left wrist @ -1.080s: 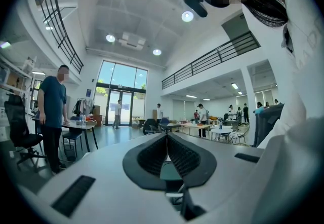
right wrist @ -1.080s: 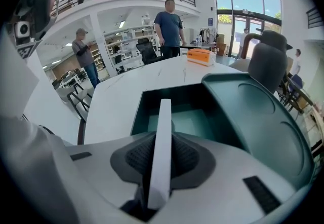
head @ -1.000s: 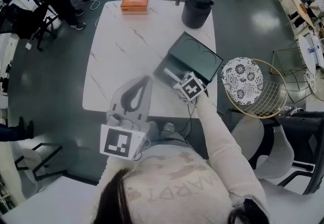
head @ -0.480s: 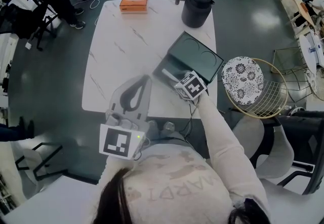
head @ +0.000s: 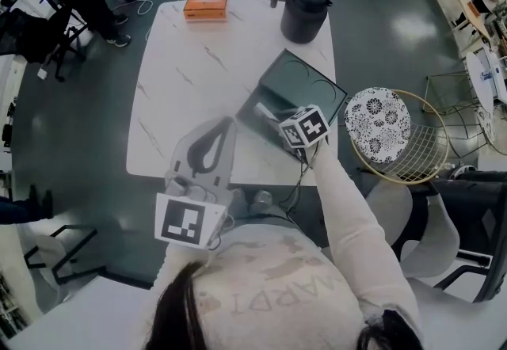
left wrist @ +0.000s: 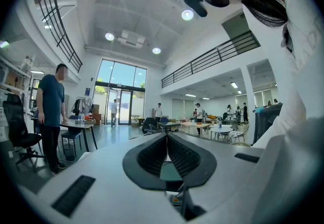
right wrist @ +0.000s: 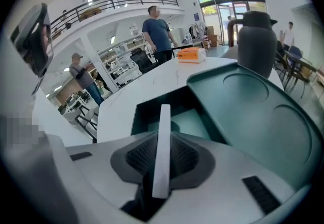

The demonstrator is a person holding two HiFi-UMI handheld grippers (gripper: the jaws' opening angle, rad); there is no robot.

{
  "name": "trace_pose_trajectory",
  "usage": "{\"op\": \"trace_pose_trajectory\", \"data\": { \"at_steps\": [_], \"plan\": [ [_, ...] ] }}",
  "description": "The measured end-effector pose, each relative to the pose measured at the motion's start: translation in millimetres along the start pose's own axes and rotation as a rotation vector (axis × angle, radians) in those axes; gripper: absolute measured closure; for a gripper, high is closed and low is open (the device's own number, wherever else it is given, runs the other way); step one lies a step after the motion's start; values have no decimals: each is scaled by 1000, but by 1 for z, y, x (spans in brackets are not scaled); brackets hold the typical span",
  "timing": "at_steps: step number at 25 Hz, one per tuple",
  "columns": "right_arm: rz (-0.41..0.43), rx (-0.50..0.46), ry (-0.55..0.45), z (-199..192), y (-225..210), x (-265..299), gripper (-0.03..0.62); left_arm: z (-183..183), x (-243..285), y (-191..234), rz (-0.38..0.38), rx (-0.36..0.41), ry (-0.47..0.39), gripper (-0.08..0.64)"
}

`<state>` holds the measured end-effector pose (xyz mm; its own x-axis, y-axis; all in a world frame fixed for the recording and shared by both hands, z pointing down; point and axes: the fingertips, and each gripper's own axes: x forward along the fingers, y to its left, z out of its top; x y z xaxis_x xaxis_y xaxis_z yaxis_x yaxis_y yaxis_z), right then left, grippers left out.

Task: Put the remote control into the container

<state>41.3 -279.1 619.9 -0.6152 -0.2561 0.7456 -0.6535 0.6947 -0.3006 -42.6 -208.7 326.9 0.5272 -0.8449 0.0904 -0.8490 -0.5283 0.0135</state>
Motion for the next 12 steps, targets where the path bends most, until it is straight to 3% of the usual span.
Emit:
{"op": "trace_pose_trajectory", "data": {
  "at_steps": [6,12],
  "plan": [
    [95,297,13,-2,-4,4,514,1,1,-1,2,7,1,546],
    [167,474,16,2,-8,9,513,0,2,-2,2,8,6,546]
  ]
}}
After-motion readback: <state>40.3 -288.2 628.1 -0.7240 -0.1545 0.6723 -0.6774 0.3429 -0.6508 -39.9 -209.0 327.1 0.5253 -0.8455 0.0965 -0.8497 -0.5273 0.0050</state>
